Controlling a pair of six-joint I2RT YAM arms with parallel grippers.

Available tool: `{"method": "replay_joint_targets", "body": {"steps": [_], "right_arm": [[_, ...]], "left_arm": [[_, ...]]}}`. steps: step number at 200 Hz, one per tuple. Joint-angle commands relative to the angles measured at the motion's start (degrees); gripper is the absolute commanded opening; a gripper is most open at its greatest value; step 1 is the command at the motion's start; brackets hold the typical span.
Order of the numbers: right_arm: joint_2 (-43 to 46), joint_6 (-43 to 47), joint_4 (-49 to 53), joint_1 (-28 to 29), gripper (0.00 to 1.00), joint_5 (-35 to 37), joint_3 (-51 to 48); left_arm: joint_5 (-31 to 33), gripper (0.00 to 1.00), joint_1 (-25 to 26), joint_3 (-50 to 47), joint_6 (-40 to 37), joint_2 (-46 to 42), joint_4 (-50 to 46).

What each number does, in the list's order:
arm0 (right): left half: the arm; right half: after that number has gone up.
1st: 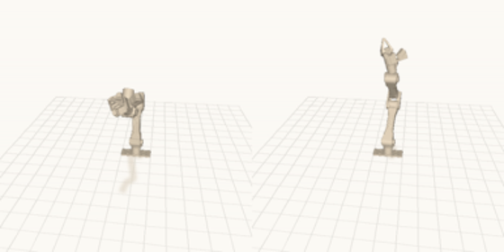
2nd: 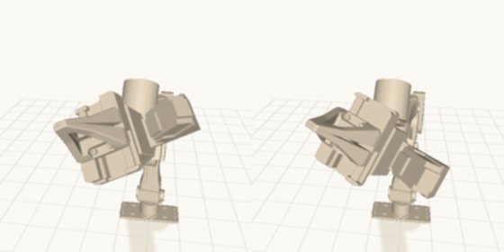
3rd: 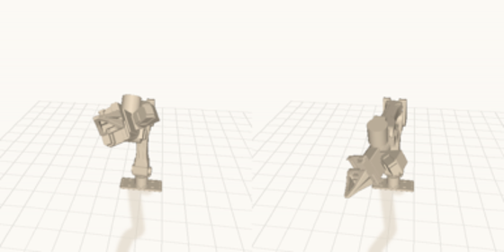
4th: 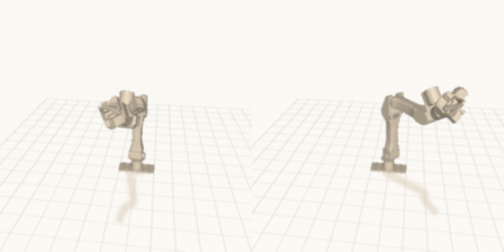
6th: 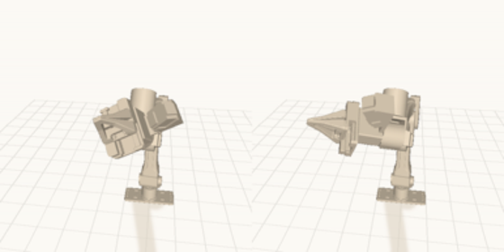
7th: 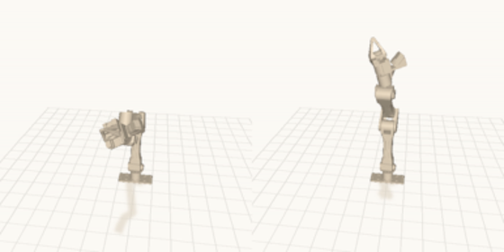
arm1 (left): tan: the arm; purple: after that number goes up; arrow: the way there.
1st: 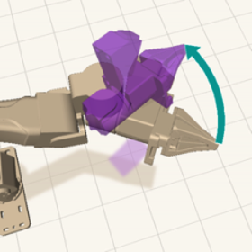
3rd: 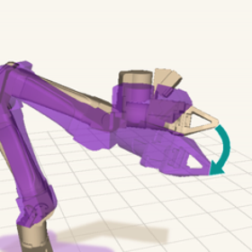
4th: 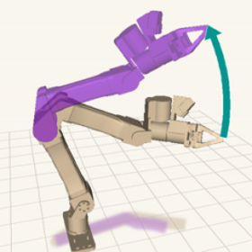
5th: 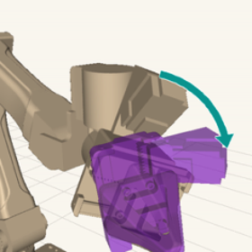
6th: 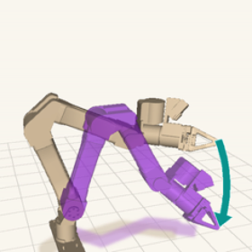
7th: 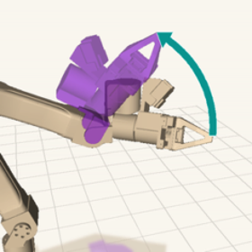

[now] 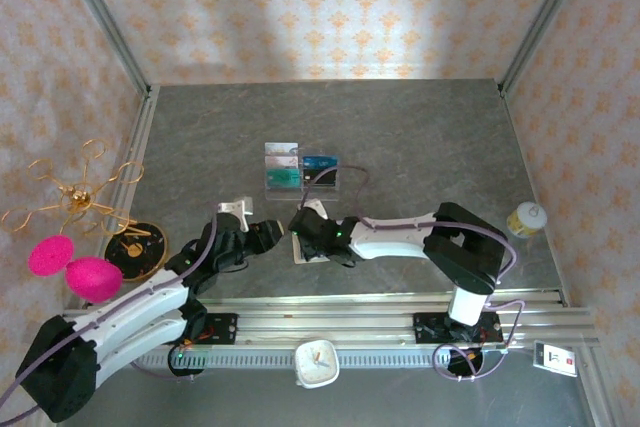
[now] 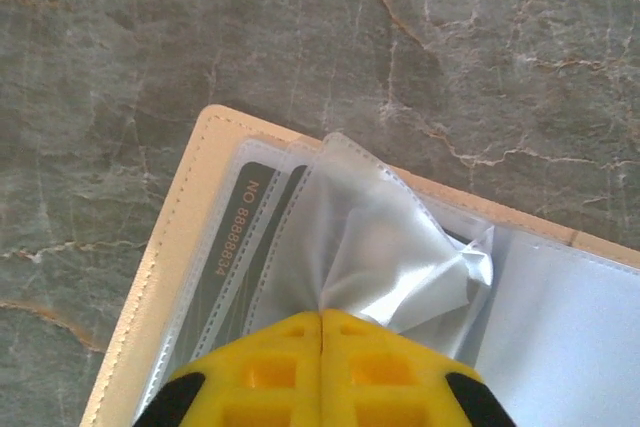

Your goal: Take the credit cards out of the card holder

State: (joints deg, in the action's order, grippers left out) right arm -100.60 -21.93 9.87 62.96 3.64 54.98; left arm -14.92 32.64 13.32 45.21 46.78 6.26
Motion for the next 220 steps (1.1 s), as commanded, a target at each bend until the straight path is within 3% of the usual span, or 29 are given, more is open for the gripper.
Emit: {"method": "replay_joint_targets", "body": {"steps": [1, 53, 125, 161, 183, 220], "right_arm": [[2.5, -4.1, -4.4, 0.2, 0.00, 0.5, -3.3], [5.6, -7.5, -9.8, 0.2, 0.00, -0.4, -7.2], [11.8, -12.0, -17.3, 0.2, 0.00, -1.5, -14.1], [17.8, -15.2, -15.4, 0.2, 0.25, 3.5, -16.9], [25.2, -17.7, -11.6, 0.0, 0.28, 9.9, -19.8], [34.9, -18.8, -7.1, -1.0, 0.30, 12.2, -23.5]], "left_arm": [[-1.6, 0.36, 2.1, -0.4, 0.9, 3.0, 5.7], [-0.1, 0.00, 7.3, 2.8, 1.3, 15.5, 11.3], [-0.5, 0.00, 9.9, 7.2, 1.1, 27.1, 14.9], [-3.4, 0.00, 12.2, 11.4, 0.6, 34.9, 16.8], [-4.6, 0.01, 14.0, 13.7, 1.4, 38.2, 19.2], [-6.4, 0.09, 16.6, 20.3, 1.2, 46.0, 19.4]]}}
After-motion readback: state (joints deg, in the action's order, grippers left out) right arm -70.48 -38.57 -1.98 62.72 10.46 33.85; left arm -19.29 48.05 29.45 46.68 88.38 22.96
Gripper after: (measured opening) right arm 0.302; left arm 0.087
